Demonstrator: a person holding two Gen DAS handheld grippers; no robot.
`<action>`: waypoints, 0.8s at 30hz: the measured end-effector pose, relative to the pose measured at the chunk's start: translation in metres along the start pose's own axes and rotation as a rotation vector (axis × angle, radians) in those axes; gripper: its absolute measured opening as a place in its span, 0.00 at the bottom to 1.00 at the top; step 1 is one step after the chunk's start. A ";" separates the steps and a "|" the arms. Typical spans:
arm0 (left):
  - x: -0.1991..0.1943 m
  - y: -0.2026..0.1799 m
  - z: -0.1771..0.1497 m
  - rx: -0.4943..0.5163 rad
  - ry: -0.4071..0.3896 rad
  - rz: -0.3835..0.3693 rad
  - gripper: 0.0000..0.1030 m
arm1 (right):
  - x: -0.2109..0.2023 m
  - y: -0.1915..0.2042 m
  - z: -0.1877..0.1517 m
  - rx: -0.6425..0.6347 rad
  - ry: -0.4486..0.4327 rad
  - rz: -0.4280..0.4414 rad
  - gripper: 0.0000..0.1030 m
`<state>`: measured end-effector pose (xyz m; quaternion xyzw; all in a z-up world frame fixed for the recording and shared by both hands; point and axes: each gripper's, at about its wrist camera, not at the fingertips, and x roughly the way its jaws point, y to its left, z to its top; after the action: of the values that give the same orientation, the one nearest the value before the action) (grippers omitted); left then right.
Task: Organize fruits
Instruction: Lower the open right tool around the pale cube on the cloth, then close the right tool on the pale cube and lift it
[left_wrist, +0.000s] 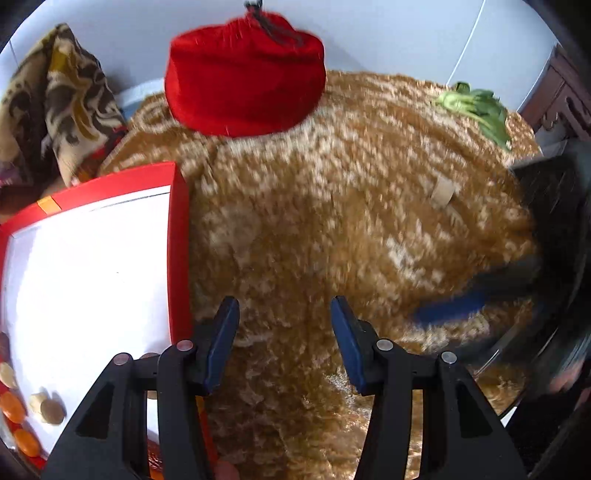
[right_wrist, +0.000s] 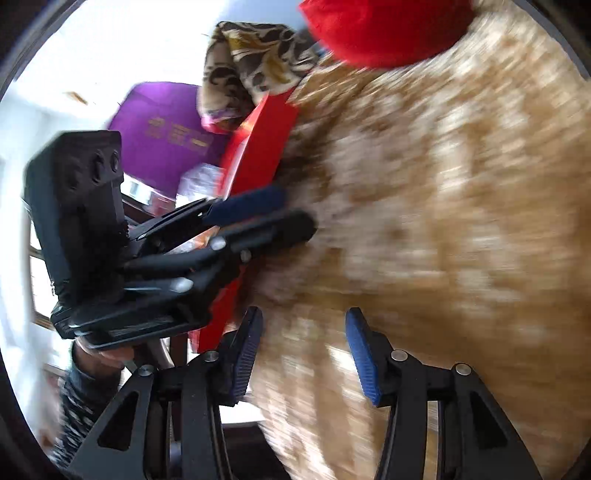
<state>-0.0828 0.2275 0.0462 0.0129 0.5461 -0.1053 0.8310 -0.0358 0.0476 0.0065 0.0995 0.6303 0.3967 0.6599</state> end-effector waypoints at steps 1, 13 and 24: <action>0.003 -0.002 -0.003 0.007 0.001 0.012 0.49 | -0.018 -0.007 -0.001 -0.001 -0.007 -0.034 0.48; -0.023 -0.055 0.004 -0.081 -0.108 0.237 0.49 | -0.123 -0.097 0.030 0.145 -0.163 -0.290 0.51; -0.055 -0.054 -0.029 -0.364 -0.208 0.201 0.49 | -0.079 -0.083 0.048 0.046 -0.141 -0.384 0.51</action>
<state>-0.1400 0.1874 0.0895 -0.0940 0.4635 0.0774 0.8777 0.0493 -0.0411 0.0229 0.0200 0.5987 0.2410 0.7636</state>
